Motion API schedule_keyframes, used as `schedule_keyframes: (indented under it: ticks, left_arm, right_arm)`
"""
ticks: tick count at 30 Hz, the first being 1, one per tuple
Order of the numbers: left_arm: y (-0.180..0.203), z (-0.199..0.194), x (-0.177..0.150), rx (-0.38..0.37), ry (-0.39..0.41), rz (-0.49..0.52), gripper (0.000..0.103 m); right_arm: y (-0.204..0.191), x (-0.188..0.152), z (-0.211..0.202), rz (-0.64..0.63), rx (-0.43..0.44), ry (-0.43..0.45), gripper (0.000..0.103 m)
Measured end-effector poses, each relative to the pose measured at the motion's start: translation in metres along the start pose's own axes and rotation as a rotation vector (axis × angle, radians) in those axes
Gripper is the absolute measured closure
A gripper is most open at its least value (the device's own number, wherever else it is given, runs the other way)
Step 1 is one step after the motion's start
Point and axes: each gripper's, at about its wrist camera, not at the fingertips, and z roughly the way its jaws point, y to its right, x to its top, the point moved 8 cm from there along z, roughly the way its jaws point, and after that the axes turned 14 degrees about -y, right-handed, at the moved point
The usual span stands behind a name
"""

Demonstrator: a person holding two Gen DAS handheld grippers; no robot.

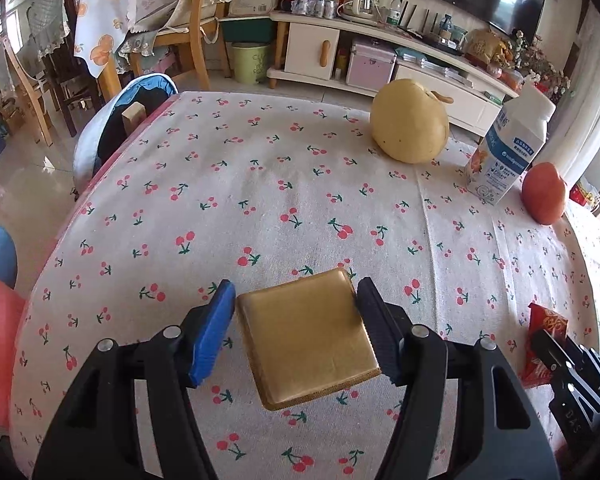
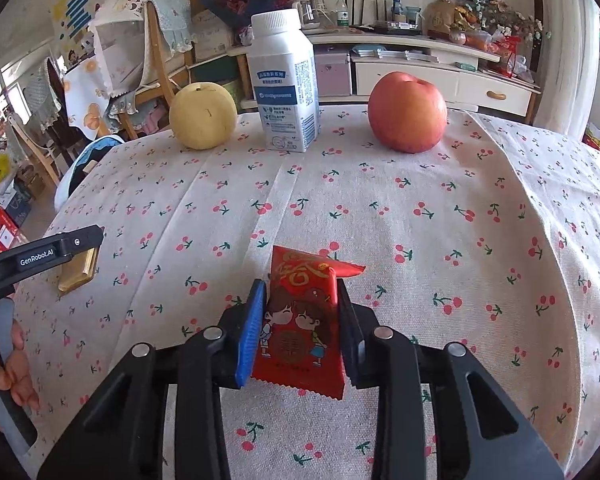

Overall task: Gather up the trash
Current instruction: 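Grasp the yellow square cake with the left gripper while the right grasps the red snack packet, then carry the yellow cake and red packet over the pink bucket and open both grippers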

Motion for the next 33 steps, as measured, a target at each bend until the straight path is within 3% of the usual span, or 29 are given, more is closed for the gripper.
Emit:
schedule_keyframes:
  ticks: [6, 20, 29, 33]
  left_arm:
    - [-0.022, -0.026, -0.016, -0.039, 0.038, -0.029, 0.039]
    - [-0.102, -0.103, -0.07, -0.068, 0.171, -0.148, 0.039]
    - [-0.133, -0.129, -0.074, -0.119, 0.238, -0.187, 0.039]
    - [-0.159, -0.136, -0.073, -0.101, 0.269, -0.228, 0.039]
  right_arm:
    - [-0.012, -0.006, -0.009, -0.02, 0.038, 0.012, 0.078]
    - [-0.045, -0.028, -0.029, -0.094, 0.076, 0.033, 0.082]
    - [-0.08, -0.042, -0.049, -0.155, 0.108, 0.065, 0.083]
    - [-0.111, -0.048, -0.06, -0.2, 0.137, 0.079, 0.083]
